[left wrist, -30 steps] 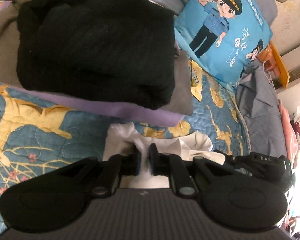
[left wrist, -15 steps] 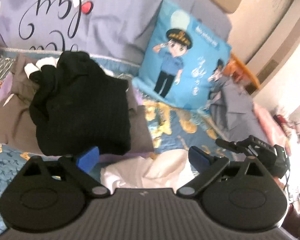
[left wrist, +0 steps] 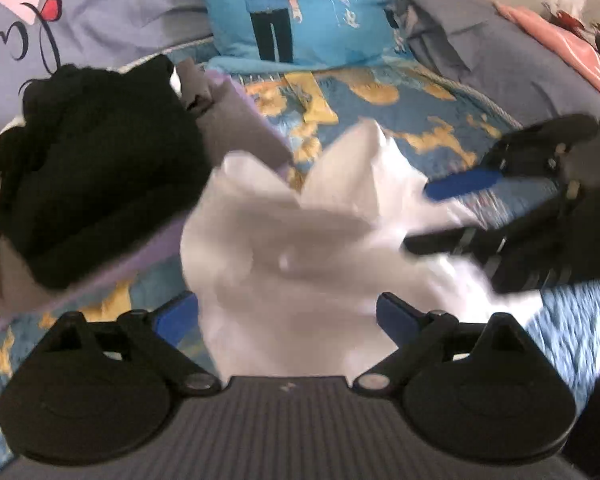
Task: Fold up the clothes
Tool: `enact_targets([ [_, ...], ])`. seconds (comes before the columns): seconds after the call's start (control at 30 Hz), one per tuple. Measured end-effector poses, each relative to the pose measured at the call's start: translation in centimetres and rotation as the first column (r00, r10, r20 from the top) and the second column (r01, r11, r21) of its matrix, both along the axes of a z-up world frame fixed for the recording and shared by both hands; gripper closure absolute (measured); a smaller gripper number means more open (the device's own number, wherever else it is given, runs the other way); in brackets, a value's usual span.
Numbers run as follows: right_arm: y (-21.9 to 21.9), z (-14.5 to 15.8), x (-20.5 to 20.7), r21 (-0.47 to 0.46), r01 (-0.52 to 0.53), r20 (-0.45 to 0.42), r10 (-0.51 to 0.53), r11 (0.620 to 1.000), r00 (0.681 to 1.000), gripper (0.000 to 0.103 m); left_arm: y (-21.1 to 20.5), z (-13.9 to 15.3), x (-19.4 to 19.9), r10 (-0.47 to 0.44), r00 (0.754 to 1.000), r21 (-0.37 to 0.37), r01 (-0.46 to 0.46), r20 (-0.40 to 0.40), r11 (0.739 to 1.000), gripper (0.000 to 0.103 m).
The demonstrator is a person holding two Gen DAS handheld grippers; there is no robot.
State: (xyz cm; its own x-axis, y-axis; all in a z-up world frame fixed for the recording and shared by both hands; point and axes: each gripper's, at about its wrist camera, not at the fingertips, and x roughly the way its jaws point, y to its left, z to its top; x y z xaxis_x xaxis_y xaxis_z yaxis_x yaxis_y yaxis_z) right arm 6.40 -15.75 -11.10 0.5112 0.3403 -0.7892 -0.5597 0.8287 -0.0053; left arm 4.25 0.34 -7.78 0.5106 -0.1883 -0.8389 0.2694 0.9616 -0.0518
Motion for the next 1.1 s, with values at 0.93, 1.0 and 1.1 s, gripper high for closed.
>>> enact_targets([
  [0.93,-14.5,-3.1,-7.4,0.493,0.528,-0.441,-0.324,0.691,0.837,0.038,12.0,-2.4,-8.6,0.432,0.891,-0.301,-0.455,-0.144,0.838,0.001],
  [1.0,-14.8,-4.2,-7.6,0.532,0.571,-0.506,-0.306,0.626,0.806,0.038,12.6,-3.5,-9.1,0.454,0.872,-0.319,-0.49,-0.184,0.811,0.001],
  [1.1,-14.1,-4.8,-7.8,0.565,0.579,-0.54,-0.268,0.587,0.798,0.039,12.1,-4.4,-9.2,0.436,0.873,-0.357,-0.487,-0.216,0.797,0.001],
])
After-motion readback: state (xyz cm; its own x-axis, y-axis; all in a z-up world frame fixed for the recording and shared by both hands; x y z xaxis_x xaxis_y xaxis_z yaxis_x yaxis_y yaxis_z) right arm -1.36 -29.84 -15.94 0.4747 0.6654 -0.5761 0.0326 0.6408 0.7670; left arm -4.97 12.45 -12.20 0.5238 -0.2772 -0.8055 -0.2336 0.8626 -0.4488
